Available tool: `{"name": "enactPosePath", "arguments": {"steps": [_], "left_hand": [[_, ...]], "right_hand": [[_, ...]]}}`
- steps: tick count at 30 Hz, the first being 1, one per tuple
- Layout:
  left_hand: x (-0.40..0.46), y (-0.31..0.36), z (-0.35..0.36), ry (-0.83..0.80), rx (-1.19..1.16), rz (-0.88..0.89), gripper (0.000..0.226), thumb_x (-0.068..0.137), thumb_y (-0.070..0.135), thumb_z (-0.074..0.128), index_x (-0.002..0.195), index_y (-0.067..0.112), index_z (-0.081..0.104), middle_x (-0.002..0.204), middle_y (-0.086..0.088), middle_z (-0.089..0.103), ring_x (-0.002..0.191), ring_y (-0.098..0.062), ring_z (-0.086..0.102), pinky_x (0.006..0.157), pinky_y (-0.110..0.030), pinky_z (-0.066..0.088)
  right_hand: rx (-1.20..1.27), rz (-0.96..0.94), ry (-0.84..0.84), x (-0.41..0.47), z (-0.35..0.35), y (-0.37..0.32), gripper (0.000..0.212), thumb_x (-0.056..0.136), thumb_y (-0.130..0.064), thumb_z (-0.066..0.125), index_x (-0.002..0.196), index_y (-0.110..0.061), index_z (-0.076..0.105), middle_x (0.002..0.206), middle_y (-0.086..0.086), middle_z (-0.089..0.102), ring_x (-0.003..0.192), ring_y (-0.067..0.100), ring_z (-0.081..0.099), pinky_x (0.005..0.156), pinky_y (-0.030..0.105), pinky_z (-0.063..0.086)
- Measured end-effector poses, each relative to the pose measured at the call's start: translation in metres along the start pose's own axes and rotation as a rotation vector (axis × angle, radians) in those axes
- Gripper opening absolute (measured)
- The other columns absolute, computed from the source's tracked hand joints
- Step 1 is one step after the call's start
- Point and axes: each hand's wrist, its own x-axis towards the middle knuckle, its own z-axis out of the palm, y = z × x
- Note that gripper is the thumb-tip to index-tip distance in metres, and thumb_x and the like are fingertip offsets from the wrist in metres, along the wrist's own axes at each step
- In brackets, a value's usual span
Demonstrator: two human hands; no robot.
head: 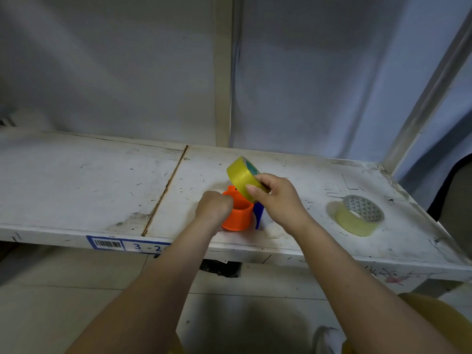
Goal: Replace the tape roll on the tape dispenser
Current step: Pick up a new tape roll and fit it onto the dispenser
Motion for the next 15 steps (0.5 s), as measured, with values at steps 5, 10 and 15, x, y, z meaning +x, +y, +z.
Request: {"name": "enactPosePath", "arguments": {"steps": [5, 10, 15], "left_hand": [[-0.002, 0.001, -0.006, -0.123, -0.489, -0.039, 0.041, 0.084, 0.016, 0.064, 0.119, 0.001, 0.048, 0.095, -0.017, 0.058, 0.079, -0.032, 0.059, 0.065, -0.046, 0.053], [-0.007, 0.006, -0.003, -0.039, -0.715, -0.112, 0.031, 0.100, 0.024, 0.039, 0.122, 0.006, 0.052, 0.096, -0.014, 0.058, 0.081, -0.028, 0.057, 0.082, -0.049, 0.049], [-0.015, 0.012, -0.001, 0.012, -0.781, -0.064, 0.046, 0.104, 0.034, 0.028, 0.134, 0.006, 0.048, 0.102, -0.007, 0.052, 0.078, -0.021, 0.051, 0.070, -0.035, 0.046]], "right_hand": [[-0.127, 0.067, 0.000, -0.001, -0.004, 0.002, 0.011, 0.088, -0.019, 0.062, 0.088, -0.009, 0.067, 0.085, 0.012, 0.067, 0.084, 0.032, 0.062, 0.081, 0.048, 0.051], [-0.169, 0.072, -0.049, -0.005, -0.006, -0.003, 0.009, 0.090, -0.020, 0.059, 0.089, -0.013, 0.065, 0.085, 0.004, 0.063, 0.083, 0.023, 0.058, 0.080, 0.042, 0.050], [-0.209, 0.033, -0.104, -0.011, -0.005, -0.007, 0.013, 0.092, -0.023, 0.055, 0.081, -0.021, 0.061, 0.090, 0.001, 0.053, 0.082, 0.016, 0.051, 0.073, 0.027, 0.041]]}}
